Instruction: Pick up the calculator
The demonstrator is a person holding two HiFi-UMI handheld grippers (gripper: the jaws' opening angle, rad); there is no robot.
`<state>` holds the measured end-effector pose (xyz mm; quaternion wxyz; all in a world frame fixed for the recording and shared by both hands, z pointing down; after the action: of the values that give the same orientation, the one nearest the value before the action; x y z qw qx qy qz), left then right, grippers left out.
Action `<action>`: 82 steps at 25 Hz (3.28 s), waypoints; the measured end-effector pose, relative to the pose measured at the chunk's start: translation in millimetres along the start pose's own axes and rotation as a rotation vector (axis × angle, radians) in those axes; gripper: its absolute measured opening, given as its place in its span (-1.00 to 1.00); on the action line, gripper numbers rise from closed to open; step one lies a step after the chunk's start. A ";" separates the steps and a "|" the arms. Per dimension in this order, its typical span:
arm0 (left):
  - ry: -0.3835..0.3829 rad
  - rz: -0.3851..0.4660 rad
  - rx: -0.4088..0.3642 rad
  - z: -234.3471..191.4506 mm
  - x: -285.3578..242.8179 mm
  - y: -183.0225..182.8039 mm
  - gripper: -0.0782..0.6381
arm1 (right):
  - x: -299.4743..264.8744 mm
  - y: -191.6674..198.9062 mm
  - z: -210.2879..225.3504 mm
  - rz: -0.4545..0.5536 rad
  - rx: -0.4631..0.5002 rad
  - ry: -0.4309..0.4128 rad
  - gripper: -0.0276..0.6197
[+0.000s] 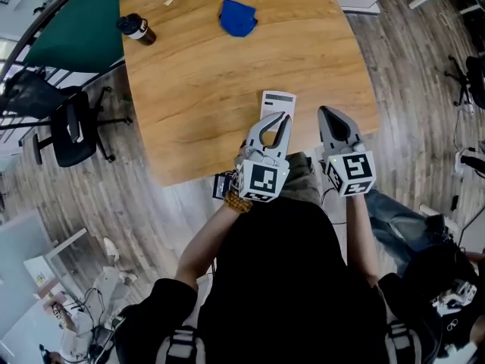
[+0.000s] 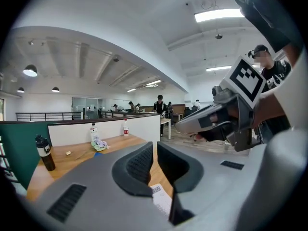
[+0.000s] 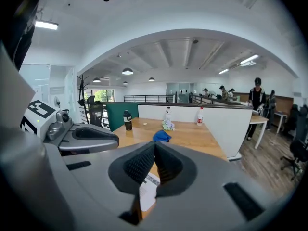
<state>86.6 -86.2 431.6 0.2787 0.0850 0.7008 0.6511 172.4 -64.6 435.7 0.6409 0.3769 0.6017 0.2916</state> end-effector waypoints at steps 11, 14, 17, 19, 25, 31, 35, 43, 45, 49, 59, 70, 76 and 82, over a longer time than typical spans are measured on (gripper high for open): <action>-0.065 -0.154 0.123 -38.6 -29.5 69.9 -0.71 | -101.9 24.9 -16.1 -0.104 0.123 -0.179 -0.79; -0.041 -0.213 0.176 -41.0 -37.1 96.5 -0.70 | -117.4 43.0 -22.6 -0.155 0.115 -0.204 -0.74; 0.000 -0.272 0.230 -41.3 -43.6 120.5 -0.61 | -128.3 61.5 -25.5 -0.197 0.099 -0.194 -0.66; 0.023 -0.315 0.258 -40.3 -47.2 136.0 -0.58 | -133.4 71.5 -25.6 -0.213 0.114 -0.181 -0.66; 0.041 -0.405 0.302 -39.6 -60.3 172.4 -0.50 | -151.7 110.4 -17.1 -0.306 0.099 -0.178 -0.46; 0.041 -0.480 0.354 -36.0 -74.2 202.5 -0.44 | -167.2 145.2 -5.9 -0.384 0.033 -0.172 -0.21; 0.037 -0.528 0.370 -36.1 -77.9 218.1 -0.34 | -175.0 163.6 1.1 -0.427 -0.006 -0.169 -0.06; 0.046 -0.613 0.424 -33.6 -80.0 249.4 -0.12 | -187.7 196.7 4.9 -0.486 -0.120 -0.224 0.03; 0.048 -0.631 0.435 -32.4 -78.6 254.9 -0.11 | -188.5 203.4 3.0 -0.500 -0.133 -0.235 0.03; 0.046 -0.652 0.460 -32.0 -79.4 265.7 -0.10 | -191.3 212.9 1.9 -0.516 -0.168 -0.240 0.04; 0.042 -0.686 0.518 -32.3 -82.6 279.6 -0.10 | -199.1 225.0 -9.4 -0.541 -0.348 -0.320 0.04; 0.055 -0.701 0.541 -29.5 -90.5 282.8 -0.10 | -205.9 243.0 -9.6 -0.537 -0.384 -0.316 -0.04; 0.043 -0.690 0.579 -33.4 -91.6 282.9 -0.10 | -201.4 229.0 -7.2 -0.514 -0.438 -0.299 -0.04; 0.081 -0.697 0.613 -33.7 -90.7 283.3 -0.10 | -201.2 231.7 -11.6 -0.514 -0.407 -0.283 -0.03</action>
<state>76.0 -120.1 728.8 0.4151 -0.1026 0.8581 0.2842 158.2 -103.1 740.0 0.8323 0.1146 0.5117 0.1798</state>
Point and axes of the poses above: the fingertips, and each gripper's own axes: x backward along the fingers, z to its right, y out of its underside, the point moved 1 cm from there along x, backward along the fingers, and after that the axes turned 8 degrees about -z, right-handed, at the moved point
